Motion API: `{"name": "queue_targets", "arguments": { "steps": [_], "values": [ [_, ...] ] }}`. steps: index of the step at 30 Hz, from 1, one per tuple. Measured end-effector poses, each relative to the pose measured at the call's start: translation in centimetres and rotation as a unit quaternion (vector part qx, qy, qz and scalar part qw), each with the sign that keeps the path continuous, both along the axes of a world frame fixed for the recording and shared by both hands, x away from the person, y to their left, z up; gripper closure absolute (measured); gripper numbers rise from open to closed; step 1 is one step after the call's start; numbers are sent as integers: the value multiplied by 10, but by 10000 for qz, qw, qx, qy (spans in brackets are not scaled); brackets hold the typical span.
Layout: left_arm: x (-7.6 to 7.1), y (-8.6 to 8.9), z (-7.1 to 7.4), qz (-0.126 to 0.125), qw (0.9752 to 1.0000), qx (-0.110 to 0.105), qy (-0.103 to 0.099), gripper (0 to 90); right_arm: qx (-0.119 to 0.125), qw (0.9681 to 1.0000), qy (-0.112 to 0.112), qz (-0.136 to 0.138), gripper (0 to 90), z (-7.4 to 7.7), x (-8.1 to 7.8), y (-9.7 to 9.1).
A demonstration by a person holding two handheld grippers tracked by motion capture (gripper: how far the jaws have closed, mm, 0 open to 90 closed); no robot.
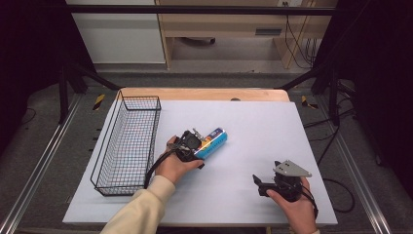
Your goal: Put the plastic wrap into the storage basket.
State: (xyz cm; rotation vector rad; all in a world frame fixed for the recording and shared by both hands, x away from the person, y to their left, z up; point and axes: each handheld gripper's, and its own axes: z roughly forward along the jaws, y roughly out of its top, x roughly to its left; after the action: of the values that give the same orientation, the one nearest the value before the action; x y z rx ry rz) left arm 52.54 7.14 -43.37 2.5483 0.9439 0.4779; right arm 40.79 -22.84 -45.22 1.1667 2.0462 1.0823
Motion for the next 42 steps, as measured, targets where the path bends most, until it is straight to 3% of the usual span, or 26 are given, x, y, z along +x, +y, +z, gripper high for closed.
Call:
{"name": "queue_targets", "arguments": {
  "steps": [3,14,19,29,42],
  "values": [
    [4,-3,-3,-65,9997,50,239,218,-1,10000,-2,4,96,0,0,0],
    [13,-5,-8,-38,9988,33,493,252,-8,10000,41,45,96,0,0,1],
    [14,-5,-8,-45,9987,7,504,275,4,10000,14,84,97,0,-1,2],
    [16,-10,-15,-66,9983,163,561,306,-22,9999,7,125,99,0,0,3],
    [11,-14,-11,-143,9980,249,559,319,-56,9998,20,165,101,-1,0,5]
  ]
}}
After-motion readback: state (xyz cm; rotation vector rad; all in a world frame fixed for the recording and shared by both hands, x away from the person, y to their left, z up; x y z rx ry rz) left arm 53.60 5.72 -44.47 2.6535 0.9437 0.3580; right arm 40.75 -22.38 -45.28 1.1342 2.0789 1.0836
